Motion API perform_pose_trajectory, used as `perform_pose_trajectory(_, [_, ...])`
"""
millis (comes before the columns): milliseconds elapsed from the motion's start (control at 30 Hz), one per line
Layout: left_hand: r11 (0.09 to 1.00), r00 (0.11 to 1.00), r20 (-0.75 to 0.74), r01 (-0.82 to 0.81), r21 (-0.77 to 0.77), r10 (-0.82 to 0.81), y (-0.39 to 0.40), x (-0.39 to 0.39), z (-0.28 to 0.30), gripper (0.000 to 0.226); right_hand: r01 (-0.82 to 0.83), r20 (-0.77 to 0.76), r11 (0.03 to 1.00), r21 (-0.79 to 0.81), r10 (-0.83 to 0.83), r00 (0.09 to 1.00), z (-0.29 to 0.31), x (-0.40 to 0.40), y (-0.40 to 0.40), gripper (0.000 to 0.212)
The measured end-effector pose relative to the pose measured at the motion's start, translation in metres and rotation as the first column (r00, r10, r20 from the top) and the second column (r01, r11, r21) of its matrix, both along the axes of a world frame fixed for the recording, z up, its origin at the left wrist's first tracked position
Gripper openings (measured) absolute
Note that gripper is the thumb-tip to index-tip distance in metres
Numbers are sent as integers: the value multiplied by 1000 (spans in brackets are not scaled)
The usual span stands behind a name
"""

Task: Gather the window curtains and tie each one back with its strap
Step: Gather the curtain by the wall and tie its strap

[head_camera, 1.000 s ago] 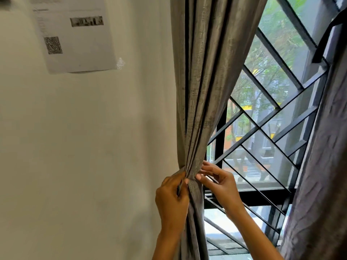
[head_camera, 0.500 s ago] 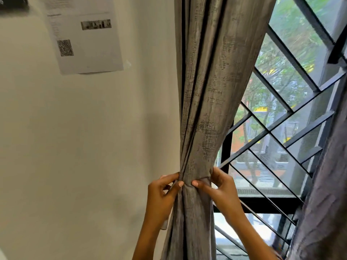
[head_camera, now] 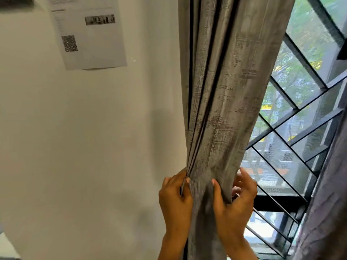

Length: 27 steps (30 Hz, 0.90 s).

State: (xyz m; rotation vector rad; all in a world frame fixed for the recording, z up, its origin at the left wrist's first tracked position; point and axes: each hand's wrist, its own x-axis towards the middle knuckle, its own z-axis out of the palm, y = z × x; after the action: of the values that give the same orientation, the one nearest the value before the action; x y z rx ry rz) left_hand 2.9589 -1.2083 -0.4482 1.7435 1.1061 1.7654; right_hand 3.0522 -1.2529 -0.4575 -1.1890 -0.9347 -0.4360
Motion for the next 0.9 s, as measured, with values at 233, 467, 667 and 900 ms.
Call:
perform_pose_trajectory(233, [1000,1000,2,-17,18,17,-3,6,1,27,355,254,925,-133,-314,915,0,16,2,37])
perform_pose_trajectory(467, [999,998,-29,47,-12,-47,2,7,-1,25,-207,97,925,-318,249,964,1,19,11,24])
perform_pose_trajectory(667, [896,909,97,416,-158,-405,9,-8,5,33,-594,-164,747,-300,573,803,15,11,7,41])
perform_pose_trajectory(900, [802,819,310,555,-220,-482,10,-11,12,32,-573,-164,746,-338,553,817,9,14,18,37])
